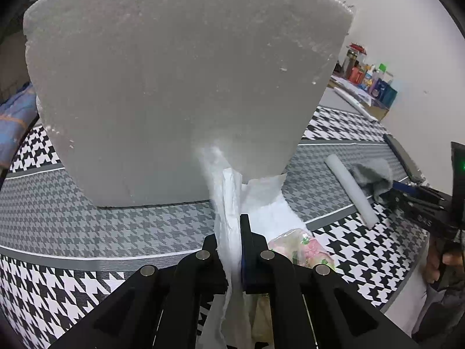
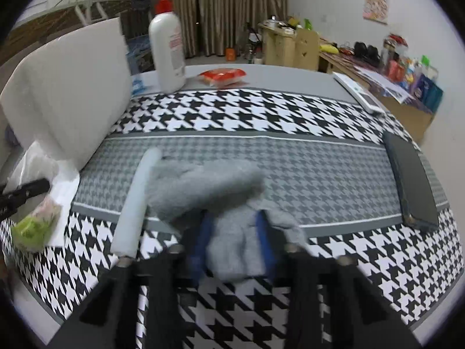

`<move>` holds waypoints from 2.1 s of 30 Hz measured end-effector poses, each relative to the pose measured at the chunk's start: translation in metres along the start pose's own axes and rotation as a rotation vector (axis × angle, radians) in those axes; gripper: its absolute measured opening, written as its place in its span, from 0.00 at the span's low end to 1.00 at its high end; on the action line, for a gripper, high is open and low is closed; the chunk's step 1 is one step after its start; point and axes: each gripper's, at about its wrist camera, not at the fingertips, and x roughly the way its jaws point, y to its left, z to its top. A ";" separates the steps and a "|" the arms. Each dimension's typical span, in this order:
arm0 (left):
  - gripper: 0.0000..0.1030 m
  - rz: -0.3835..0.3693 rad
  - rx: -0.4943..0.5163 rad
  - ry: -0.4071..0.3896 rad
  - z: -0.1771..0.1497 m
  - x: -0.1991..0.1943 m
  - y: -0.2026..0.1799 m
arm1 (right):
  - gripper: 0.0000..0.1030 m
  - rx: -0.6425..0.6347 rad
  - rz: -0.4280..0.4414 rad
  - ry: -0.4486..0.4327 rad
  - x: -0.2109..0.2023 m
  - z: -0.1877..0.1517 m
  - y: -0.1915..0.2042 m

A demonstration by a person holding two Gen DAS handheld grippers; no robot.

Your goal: Organize soft objects

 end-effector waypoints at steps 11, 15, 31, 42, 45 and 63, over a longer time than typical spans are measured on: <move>0.04 -0.042 0.024 -0.087 -0.013 -0.042 0.012 | 0.07 0.075 0.100 -0.093 -0.030 0.006 -0.013; 0.04 -0.053 0.031 -0.121 -0.016 -0.061 0.013 | 0.07 0.085 0.111 -0.144 -0.050 0.009 -0.016; 0.04 -0.050 0.098 -0.263 0.011 -0.116 -0.014 | 0.07 0.078 0.236 -0.332 -0.115 0.026 -0.004; 0.04 -0.014 0.106 -0.343 0.025 -0.145 -0.020 | 0.07 0.049 0.297 -0.400 -0.134 0.040 0.010; 0.04 0.004 0.102 -0.361 0.028 -0.150 -0.020 | 0.07 0.032 0.310 -0.419 -0.138 0.045 0.016; 0.04 0.082 0.085 -0.469 0.055 -0.176 -0.014 | 0.07 -0.038 0.365 -0.481 -0.152 0.078 0.043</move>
